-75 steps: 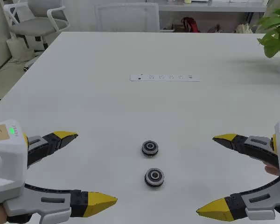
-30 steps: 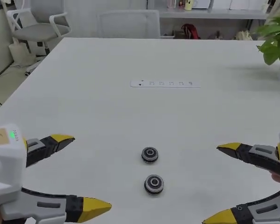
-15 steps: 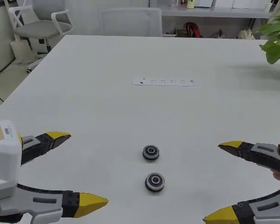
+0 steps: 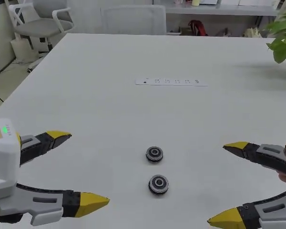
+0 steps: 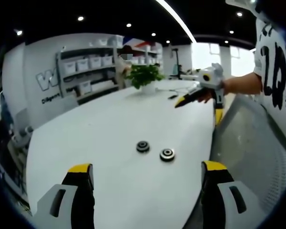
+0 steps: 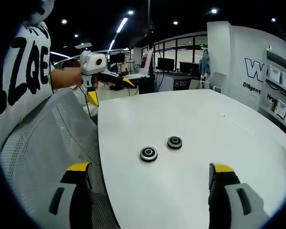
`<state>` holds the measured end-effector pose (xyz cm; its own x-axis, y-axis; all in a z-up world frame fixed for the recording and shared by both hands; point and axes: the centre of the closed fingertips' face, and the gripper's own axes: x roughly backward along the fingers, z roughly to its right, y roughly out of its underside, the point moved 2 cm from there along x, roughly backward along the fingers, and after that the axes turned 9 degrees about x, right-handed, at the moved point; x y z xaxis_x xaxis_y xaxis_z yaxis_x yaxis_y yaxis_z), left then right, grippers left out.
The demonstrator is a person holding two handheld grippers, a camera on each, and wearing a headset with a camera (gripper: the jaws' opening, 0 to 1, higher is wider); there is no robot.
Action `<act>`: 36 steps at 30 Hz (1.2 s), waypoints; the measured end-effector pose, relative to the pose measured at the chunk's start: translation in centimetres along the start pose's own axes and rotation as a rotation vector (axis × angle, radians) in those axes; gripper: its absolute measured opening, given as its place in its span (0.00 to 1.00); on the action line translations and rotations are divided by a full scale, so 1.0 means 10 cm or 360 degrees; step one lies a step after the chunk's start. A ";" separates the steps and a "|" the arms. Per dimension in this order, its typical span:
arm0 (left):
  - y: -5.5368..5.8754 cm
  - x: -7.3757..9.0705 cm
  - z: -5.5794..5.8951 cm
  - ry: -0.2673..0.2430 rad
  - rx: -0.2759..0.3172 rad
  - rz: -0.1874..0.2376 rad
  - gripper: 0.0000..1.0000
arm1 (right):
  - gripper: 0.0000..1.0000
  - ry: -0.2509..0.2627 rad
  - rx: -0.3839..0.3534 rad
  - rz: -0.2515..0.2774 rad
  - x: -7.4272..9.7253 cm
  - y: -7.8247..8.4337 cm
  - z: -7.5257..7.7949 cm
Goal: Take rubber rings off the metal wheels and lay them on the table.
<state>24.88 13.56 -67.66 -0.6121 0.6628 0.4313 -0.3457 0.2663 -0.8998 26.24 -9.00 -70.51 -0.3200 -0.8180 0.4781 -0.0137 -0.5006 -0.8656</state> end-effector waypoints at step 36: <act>0.13 -0.12 -0.23 0.0018 -0.0010 -0.0043 0.89 | 0.83 -0.0061 0.0025 0.0035 -0.24 0.01 0.21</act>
<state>26.81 14.76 -69.50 -0.5943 0.6633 0.4547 -0.3573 0.2888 -0.8882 29.01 -7.68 -71.49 -0.2838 -0.8388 0.4647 0.0081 -0.4867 -0.8735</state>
